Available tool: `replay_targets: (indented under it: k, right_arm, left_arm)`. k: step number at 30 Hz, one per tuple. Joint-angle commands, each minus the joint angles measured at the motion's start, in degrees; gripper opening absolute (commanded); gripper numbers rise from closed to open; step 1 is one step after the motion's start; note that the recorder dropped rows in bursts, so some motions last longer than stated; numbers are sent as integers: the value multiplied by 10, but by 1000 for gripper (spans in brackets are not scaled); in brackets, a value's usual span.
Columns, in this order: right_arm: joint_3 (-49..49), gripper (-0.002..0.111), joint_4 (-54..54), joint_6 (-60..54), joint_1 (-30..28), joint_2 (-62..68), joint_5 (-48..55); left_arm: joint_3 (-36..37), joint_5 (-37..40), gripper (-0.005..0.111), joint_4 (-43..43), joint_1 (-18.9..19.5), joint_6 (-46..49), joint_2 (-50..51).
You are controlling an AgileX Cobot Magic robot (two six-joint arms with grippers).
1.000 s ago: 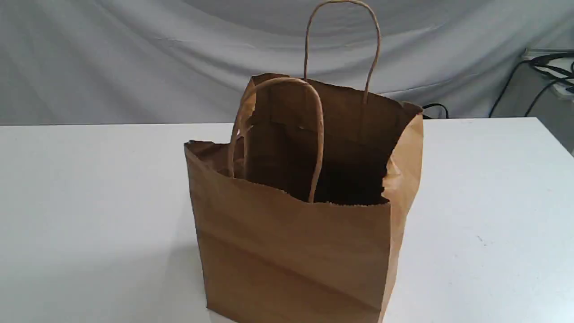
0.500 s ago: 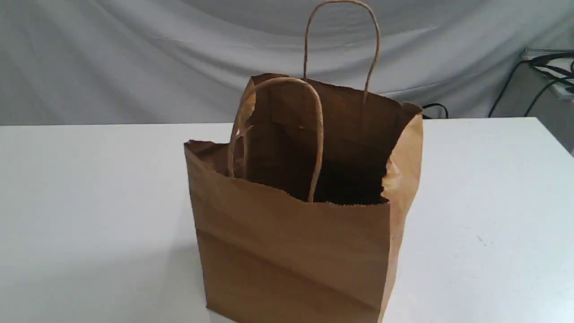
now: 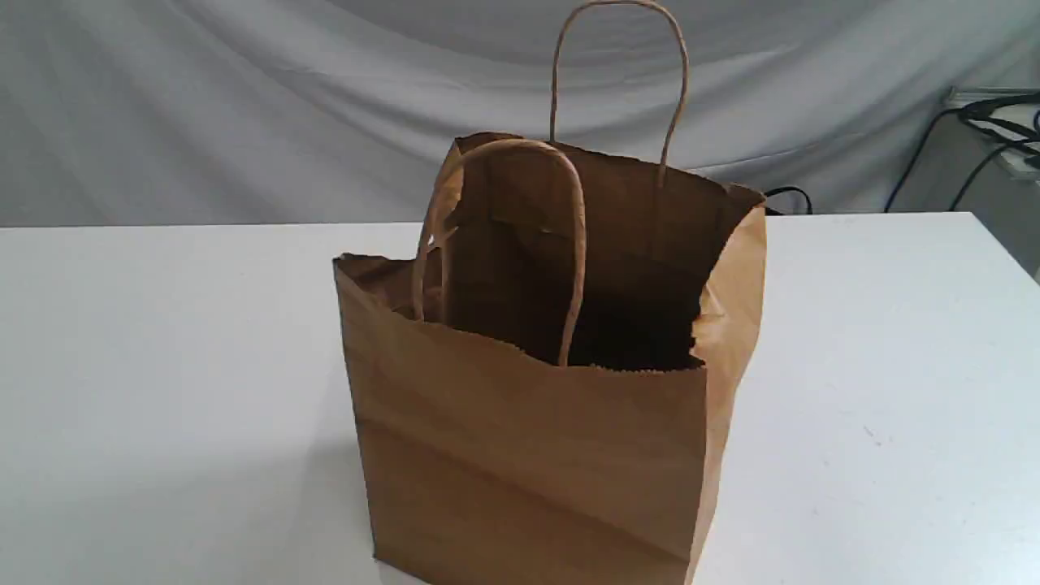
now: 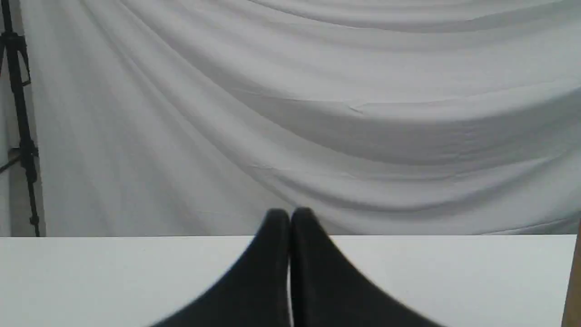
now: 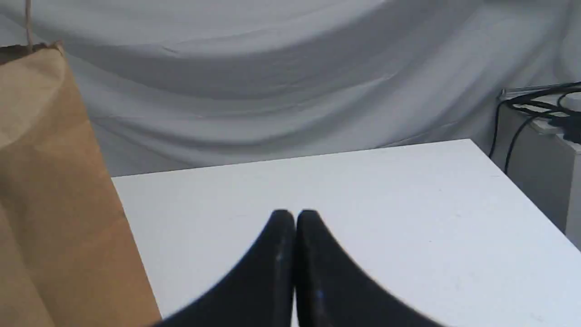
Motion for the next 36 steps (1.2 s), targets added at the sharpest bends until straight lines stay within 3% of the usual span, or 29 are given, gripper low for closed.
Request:
replay_targets:
  k: [1, 3, 8, 10, 15, 19, 36]
  right_arm:
    - [2, 0, 2, 2, -4, -2, -1]
    - [2, 0, 2, 2, -4, -2, -1]
    - [2, 0, 2, 2, -4, -2, -1]
    - [2, 0, 2, 2, -4, -2, -1]
    - [2, 0, 2, 2, -4, -2, -1]
    - [2, 0, 2, 2, -4, -2, -1]
    - [2, 0, 2, 2, -4, -2, -1]
  left_arm:
    - [7, -6, 0, -4, 1, -4, -2]
    - [12, -5, 0, 20, 1, -27, -2]
    - [23, 3, 0, 241, 1, -261, -2]
    - [23, 12, 0, 299, 1, -313, -2]
    - [23, 12, 0, 301, 1, -300, -2]
    - [23, 12, 0, 251, 1, -300, -2]
    - [23, 12, 0, 251, -6, -300, -2]
